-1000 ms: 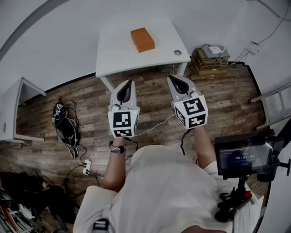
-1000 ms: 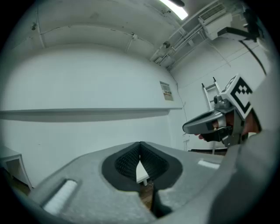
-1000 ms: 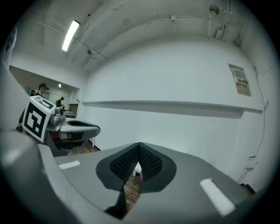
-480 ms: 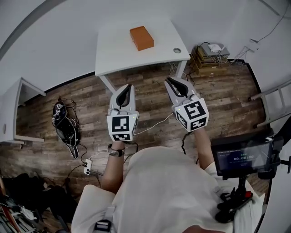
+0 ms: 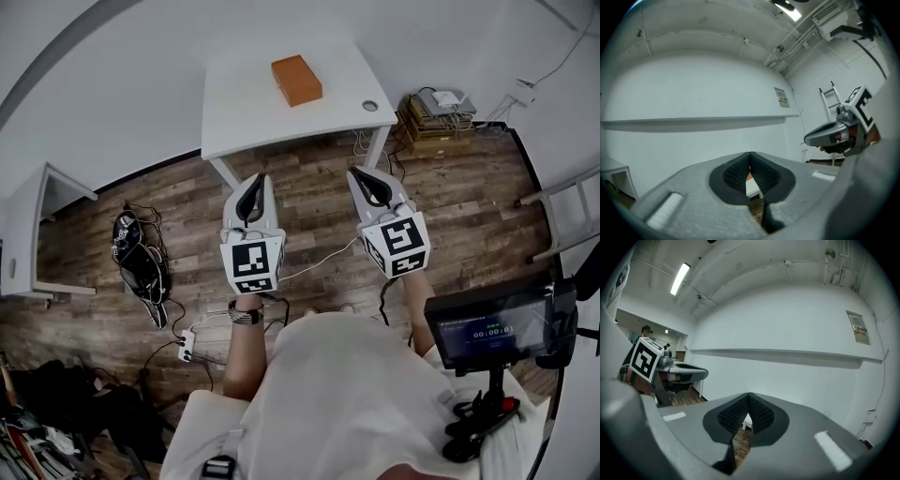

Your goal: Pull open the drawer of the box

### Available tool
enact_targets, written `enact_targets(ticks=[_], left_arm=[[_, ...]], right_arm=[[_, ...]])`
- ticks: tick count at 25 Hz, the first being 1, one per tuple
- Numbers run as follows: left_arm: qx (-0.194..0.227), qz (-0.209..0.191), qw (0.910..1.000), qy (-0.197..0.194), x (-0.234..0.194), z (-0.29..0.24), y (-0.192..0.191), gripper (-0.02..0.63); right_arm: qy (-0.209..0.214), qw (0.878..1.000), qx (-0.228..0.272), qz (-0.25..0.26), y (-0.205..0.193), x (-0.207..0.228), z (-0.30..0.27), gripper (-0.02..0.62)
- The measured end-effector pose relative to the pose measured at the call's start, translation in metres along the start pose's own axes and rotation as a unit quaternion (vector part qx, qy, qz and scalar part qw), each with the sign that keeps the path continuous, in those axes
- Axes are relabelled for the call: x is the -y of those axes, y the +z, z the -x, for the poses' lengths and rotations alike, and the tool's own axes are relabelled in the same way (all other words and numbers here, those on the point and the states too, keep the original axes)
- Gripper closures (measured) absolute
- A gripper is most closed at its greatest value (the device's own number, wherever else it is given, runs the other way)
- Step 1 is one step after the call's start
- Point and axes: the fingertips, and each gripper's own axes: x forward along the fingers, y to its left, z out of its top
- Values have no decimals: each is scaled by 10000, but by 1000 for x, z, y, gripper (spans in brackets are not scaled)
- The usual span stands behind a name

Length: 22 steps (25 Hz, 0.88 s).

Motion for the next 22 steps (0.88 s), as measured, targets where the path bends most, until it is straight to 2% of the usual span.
enact_targets(ticks=[8, 15, 22], left_arm=[[-10, -45, 9999, -130, -34, -1, -6, 601], [114, -158, 9992, -339, -35, 9, 0, 601], [42, -63, 9991, -409, -41, -23, -11, 601]], right_arm=[[-194, 9998, 0, 6, 12, -12, -20, 592], [-289, 9996, 4, -26, 15, -28, -16, 592], [-319, 9993, 12, -168, 12, -8, -43, 592]])
